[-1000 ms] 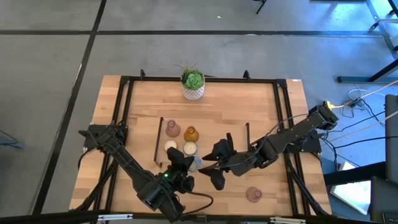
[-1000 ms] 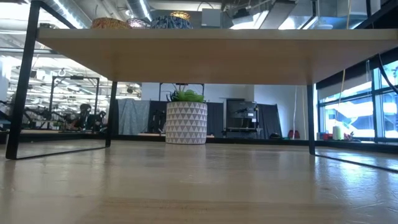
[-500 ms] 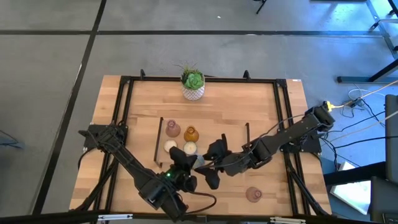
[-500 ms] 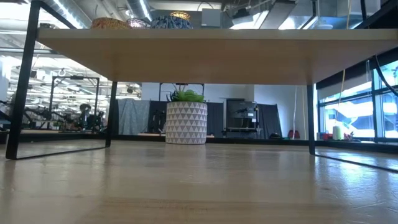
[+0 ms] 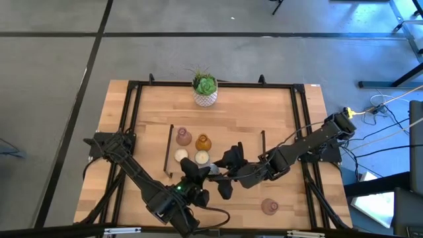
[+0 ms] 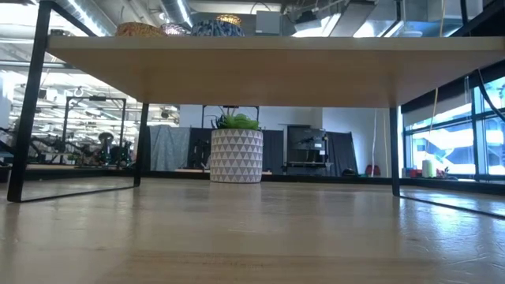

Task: Pick & Place candle stick holders
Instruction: Put the blue scented candle on the shelf

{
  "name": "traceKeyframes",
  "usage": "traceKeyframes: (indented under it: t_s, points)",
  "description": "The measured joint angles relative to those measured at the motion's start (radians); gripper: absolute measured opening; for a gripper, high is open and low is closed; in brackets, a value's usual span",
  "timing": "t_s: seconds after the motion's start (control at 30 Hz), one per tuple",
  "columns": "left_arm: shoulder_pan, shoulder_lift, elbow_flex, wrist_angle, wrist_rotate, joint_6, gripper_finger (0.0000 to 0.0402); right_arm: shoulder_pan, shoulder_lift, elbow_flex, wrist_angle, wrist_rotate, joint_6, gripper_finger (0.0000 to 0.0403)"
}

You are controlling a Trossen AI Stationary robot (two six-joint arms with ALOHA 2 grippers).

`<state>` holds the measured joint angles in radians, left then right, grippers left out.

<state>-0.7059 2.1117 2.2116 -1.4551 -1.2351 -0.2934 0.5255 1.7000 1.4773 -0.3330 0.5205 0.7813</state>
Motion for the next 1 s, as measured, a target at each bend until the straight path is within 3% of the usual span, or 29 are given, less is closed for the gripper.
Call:
traceKeyframes:
  t_s: [0.47,1.0]
  points:
    - [-0.008,0.000,0.000,0.055,-0.051,0.053,0.0001,0.001,0.000,0.000,0.004,0.004,-0.036,0.0169]
    - [-0.031,0.000,0.000,0.056,-0.065,0.043,0.0004,0.018,0.000,0.000,0.023,0.002,-0.094,0.0160]
